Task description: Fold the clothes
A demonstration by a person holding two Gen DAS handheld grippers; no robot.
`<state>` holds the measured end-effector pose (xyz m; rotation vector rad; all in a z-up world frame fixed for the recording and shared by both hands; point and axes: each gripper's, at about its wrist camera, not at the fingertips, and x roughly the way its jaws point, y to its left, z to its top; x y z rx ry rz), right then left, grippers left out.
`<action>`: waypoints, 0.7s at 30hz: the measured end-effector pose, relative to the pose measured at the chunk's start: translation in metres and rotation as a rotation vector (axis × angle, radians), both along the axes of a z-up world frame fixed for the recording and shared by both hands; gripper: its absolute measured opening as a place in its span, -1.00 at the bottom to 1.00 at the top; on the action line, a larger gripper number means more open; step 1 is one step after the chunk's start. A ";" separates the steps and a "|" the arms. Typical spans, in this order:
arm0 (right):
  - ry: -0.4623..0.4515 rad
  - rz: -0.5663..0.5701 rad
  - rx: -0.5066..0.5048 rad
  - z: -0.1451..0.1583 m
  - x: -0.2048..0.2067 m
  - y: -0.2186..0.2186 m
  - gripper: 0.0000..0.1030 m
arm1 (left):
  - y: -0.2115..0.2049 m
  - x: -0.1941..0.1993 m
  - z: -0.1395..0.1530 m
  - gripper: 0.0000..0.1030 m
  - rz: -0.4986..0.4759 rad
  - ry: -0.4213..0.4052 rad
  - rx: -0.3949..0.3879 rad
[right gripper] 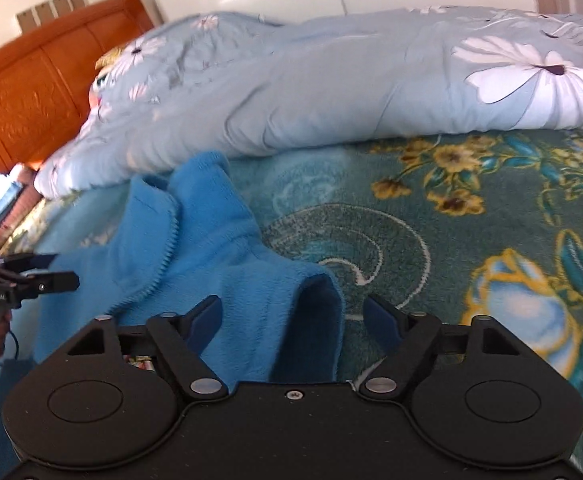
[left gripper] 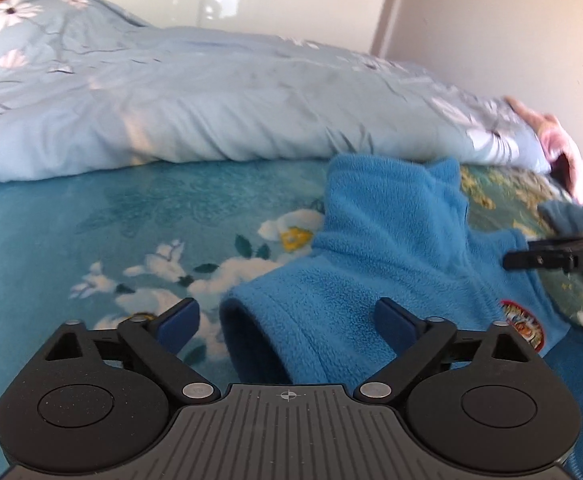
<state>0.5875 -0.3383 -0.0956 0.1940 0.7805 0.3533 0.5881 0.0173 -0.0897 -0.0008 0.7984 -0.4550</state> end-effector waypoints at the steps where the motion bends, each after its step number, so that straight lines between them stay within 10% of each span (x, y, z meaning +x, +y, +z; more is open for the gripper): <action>1: -0.005 0.005 -0.002 0.000 0.002 0.000 0.38 | -0.001 0.002 -0.002 0.57 -0.009 0.005 -0.003; 11: -0.006 0.040 -0.015 0.017 0.003 0.011 -0.70 | -0.014 -0.010 0.012 -0.61 -0.014 -0.054 0.045; 21: -0.218 0.081 -0.006 0.097 -0.072 0.014 -0.75 | -0.004 -0.094 0.088 -0.71 -0.036 -0.261 -0.009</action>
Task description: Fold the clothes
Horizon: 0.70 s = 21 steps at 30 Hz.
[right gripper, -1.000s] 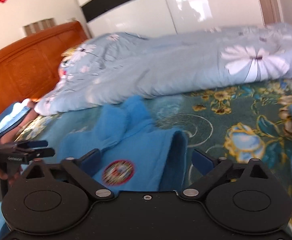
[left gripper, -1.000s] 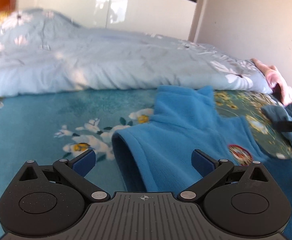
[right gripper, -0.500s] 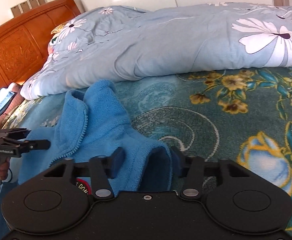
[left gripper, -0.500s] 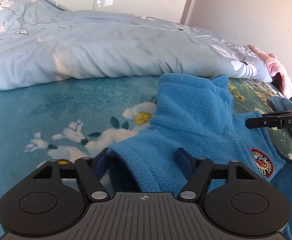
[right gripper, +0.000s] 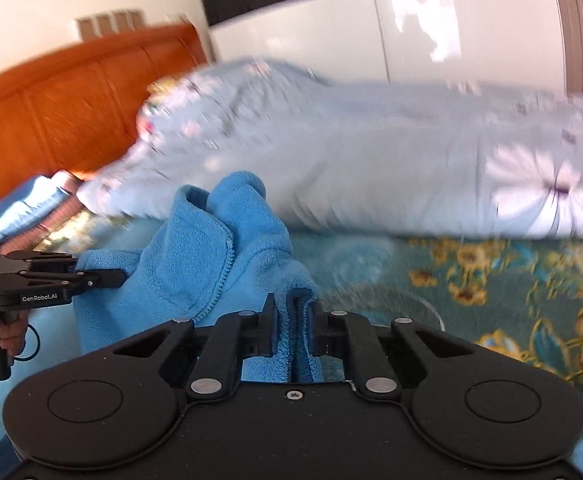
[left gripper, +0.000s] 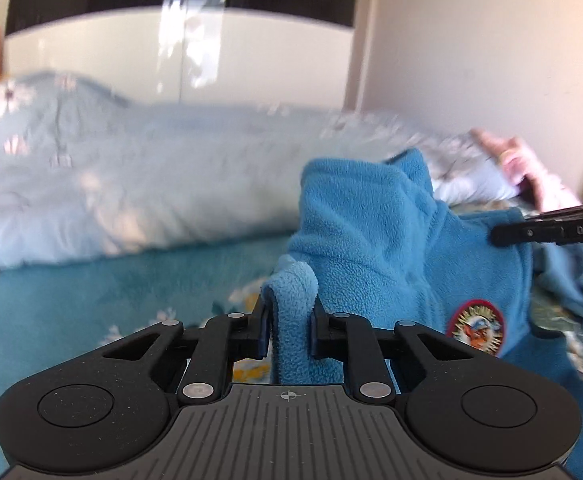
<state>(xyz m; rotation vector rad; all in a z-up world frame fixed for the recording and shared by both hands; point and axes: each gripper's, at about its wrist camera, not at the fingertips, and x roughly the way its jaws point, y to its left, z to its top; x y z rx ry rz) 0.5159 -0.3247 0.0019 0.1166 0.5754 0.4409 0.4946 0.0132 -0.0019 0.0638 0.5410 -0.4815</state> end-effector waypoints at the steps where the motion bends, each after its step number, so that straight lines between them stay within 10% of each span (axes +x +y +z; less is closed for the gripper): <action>1: -0.025 0.008 0.009 0.008 -0.013 -0.001 -0.75 | 0.002 -0.015 0.008 -0.71 -0.008 -0.028 -0.001; 11: -0.082 0.006 0.018 0.006 -0.166 0.001 -0.74 | 0.023 -0.167 0.001 -0.70 0.044 -0.086 -0.078; 21: 0.081 -0.104 0.049 -0.060 -0.250 -0.001 -0.72 | 0.050 -0.240 -0.066 -0.69 0.255 0.147 -0.184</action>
